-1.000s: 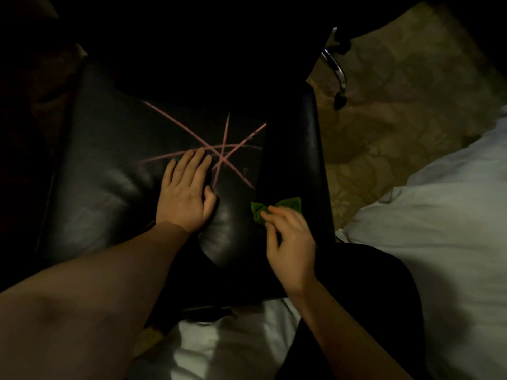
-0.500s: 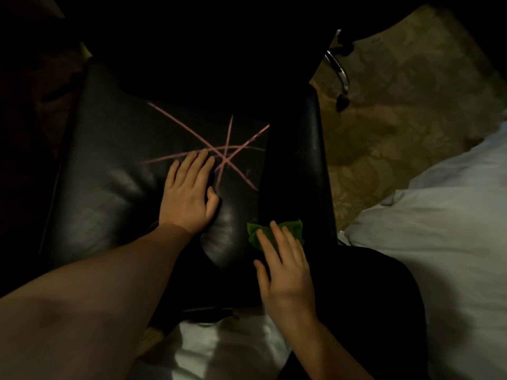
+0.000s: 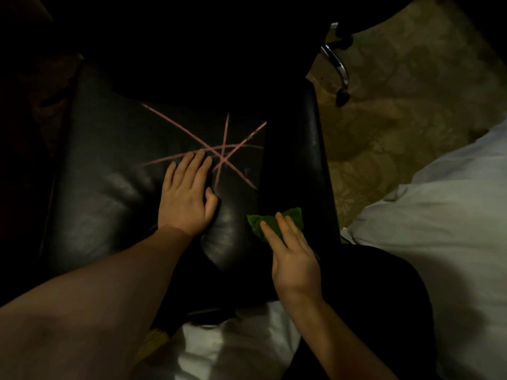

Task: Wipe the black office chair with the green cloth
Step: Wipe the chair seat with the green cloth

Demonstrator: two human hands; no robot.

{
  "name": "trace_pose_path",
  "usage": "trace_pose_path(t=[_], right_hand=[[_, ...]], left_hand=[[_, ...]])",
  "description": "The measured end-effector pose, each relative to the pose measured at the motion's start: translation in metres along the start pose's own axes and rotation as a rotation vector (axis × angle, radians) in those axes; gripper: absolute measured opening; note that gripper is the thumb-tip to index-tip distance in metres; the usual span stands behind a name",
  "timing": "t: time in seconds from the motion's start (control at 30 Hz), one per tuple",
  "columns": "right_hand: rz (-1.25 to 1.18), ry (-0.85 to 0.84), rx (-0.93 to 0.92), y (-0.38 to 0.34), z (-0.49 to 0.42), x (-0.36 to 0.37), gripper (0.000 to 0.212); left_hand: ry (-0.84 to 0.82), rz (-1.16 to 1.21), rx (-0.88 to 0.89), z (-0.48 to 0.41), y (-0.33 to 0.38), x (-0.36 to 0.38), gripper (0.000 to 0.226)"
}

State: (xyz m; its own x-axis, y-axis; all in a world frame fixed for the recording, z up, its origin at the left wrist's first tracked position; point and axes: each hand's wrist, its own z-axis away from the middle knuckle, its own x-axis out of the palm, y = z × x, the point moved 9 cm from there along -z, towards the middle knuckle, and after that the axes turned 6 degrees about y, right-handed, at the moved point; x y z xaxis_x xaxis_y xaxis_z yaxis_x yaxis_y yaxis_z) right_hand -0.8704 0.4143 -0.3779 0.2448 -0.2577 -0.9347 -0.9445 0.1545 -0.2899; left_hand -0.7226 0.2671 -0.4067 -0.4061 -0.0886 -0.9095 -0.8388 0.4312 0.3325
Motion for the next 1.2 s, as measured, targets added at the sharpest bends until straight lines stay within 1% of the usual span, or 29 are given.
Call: trace_pose_path(t=[0.13, 0.3, 0.5, 0.7, 0.8, 0.9, 0.97, 1.03, 1.1, 1.2], right_hand=[[-0.033, 0.007, 0.004, 0.007, -0.028, 0.006, 0.052], [-0.053, -0.117, 0.077, 0.027, -0.082, 0.029, 0.049], [-0.038, -0.123, 0.117, 0.044, -0.166, 0.048, 0.047], [-0.011, -0.146, 0.121, 0.049, -0.217, 0.057, 0.049], [-0.085, -0.18, 0.14, 0.051, -0.238, 0.062, 0.045], [-0.249, -0.195, 0.247, 0.059, -0.258, 0.071, 0.044], [-0.296, -0.177, 0.268, 0.059, -0.272, 0.072, 0.041], [-0.301, -0.144, 0.227, 0.055, -0.284, 0.067, 0.038], [-0.245, -0.079, 0.136, 0.048, -0.291, 0.055, 0.039], [-0.243, 0.048, 0.099, 0.05, -0.295, 0.033, 0.034]], left_hand=[[0.001, -0.011, 0.0, 0.0, 0.001, -0.001, 0.061], [-0.023, -0.022, -0.003, -0.001, 0.0, 0.001, 0.062], [-0.001, -0.049, 0.007, -0.002, 0.0, 0.002, 0.062], [0.005, -0.068, -0.002, -0.004, 0.0, 0.004, 0.063], [-0.002, -0.075, -0.018, -0.004, 0.0, 0.005, 0.063], [-0.01, -0.083, -0.029, -0.004, -0.001, 0.006, 0.063], [-0.014, -0.084, -0.032, -0.004, -0.001, 0.005, 0.063], [-0.023, -0.082, -0.036, -0.004, 0.0, 0.005, 0.064], [-0.028, -0.08, -0.036, -0.005, 0.0, 0.005, 0.064], [-0.03, -0.075, -0.035, -0.005, -0.001, 0.005, 0.064]])
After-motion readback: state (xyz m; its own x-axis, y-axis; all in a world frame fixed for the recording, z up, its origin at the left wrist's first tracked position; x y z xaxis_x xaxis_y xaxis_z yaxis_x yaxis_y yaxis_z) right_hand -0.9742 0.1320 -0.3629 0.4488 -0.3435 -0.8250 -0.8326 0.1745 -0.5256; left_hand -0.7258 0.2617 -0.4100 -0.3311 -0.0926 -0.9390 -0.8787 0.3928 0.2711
